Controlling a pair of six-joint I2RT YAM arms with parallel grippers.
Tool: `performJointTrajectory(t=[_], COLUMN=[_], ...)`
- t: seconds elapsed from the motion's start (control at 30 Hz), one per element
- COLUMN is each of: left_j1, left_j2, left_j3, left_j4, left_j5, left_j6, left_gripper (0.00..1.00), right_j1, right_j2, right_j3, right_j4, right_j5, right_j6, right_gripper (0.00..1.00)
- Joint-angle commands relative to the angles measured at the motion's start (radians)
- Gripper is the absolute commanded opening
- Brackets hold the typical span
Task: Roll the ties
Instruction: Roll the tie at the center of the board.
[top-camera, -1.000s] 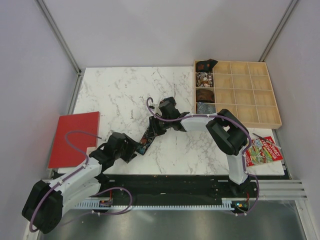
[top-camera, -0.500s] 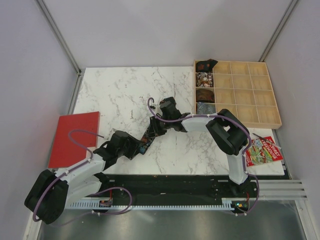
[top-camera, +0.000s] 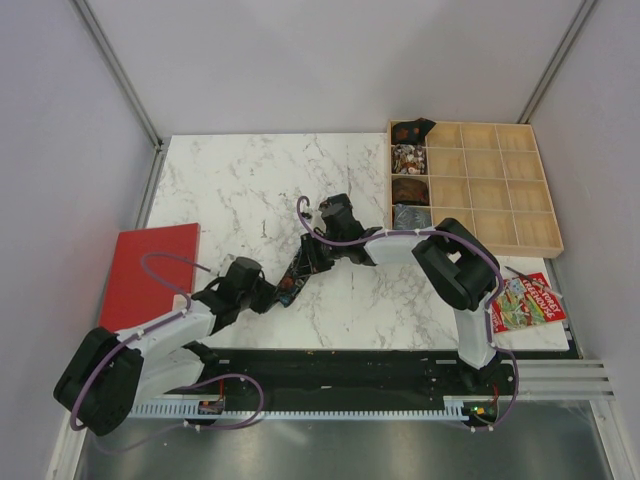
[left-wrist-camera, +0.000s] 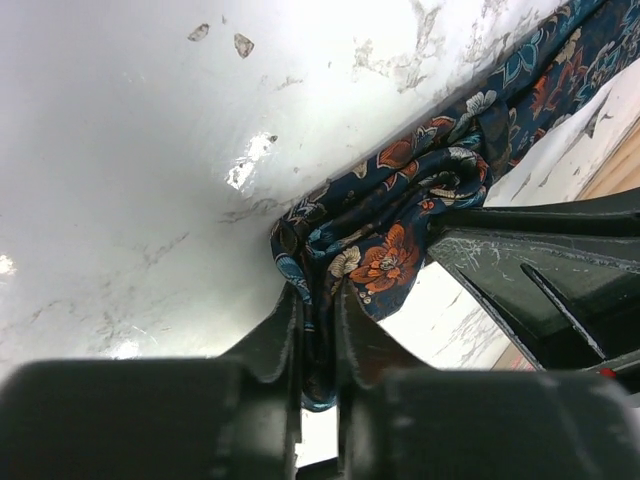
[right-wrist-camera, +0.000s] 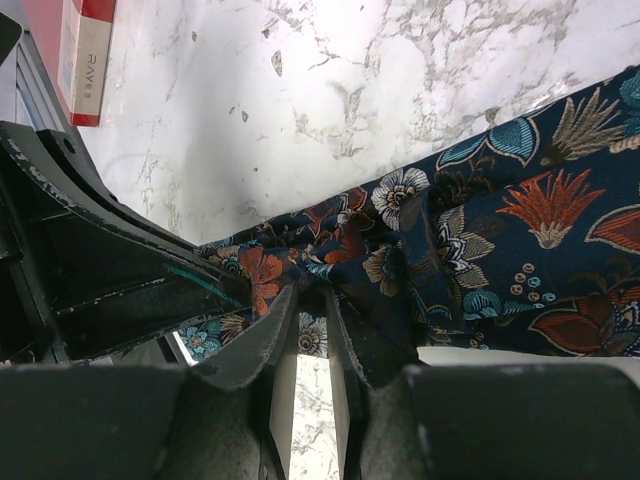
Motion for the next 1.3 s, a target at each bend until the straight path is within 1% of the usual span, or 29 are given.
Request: performJointTrajectory(t=[0.0, 0.03, 0.1, 0.13, 0.2, 0.23, 0.3, 0.33, 0.47, 0.6, 0.7, 0.9, 1.03, 1.27], left_j1=[0.000, 0.000, 0.000, 0.000, 0.002, 0.002, 0.002, 0.002, 0.002, 0.002, 0.002, 0.002, 0.002, 0.002], left_j2=[0.009, -0.012, -0.045, -0.075, -0.097, -0.097, -0.106, -0.115, -0.186, -0.258, -0.266, -0.304, -0.345, -0.367], left_j3=[0.037, 0.050, 0.061, 0.078, 0.101, 0.144, 0.175, 0.193, 0.218, 0.236, 0.261, 0.267, 0.276, 0.282], left_j4=[-0.133, -0.161, -0.219, -0.277, -0.330, -0.423, -0.485, -0.546, -0.637, -0.703, -0.752, -0.796, -0.833, -0.856], left_j5=[-0.024, -0.016, -0.004, -0.001, 0.022, 0.027, 0.035, 0.036, 0.042, 0.042, 0.039, 0.047, 0.044, 0.052], left_j6=[0.073, 0.077, 0.091, 0.099, 0.151, 0.163, 0.199, 0.203, 0.211, 0.214, 0.223, 0.225, 0.226, 0.246], left_gripper=[0.04, 0.02, 0.02, 0.02, 0.02, 0.02, 0.02, 0.02, 0.02, 0.02, 0.02, 0.02, 0.02, 0.02], right_j1=[-0.005, -0.004, -0.005, -0.005, -0.005, -0.005, -0.004, -0.004, 0.004, 0.043, 0.091, 0.180, 0.208, 0.240], right_j2=[0.006, -0.024, -0.069, -0.083, -0.107, -0.130, -0.170, -0.184, -0.238, -0.256, -0.258, -0.181, -0.135, -0.074], right_j3=[-0.024, -0.013, 0.010, 0.037, 0.063, 0.083, 0.090, 0.086, 0.070, 0.067, 0.059, 0.088, 0.113, 0.148], right_j4=[-0.135, -0.139, -0.175, -0.190, -0.231, -0.244, -0.264, -0.267, -0.288, -0.314, -0.316, -0.311, -0.308, -0.294], right_j5=[0.017, 0.014, 0.014, 0.014, 0.015, 0.015, 0.018, 0.024, 0.080, 0.109, 0.150, 0.201, 0.227, 0.245], right_j6=[-0.013, -0.005, 0.006, 0.009, 0.016, 0.022, 0.036, 0.047, 0.058, 0.061, 0.067, 0.075, 0.079, 0.101], right_gripper=[0.26, 0.28, 0.29, 0.30, 0.34, 0.37, 0.40, 0.42, 0.44, 0.45, 0.45, 0.43, 0.42, 0.41])
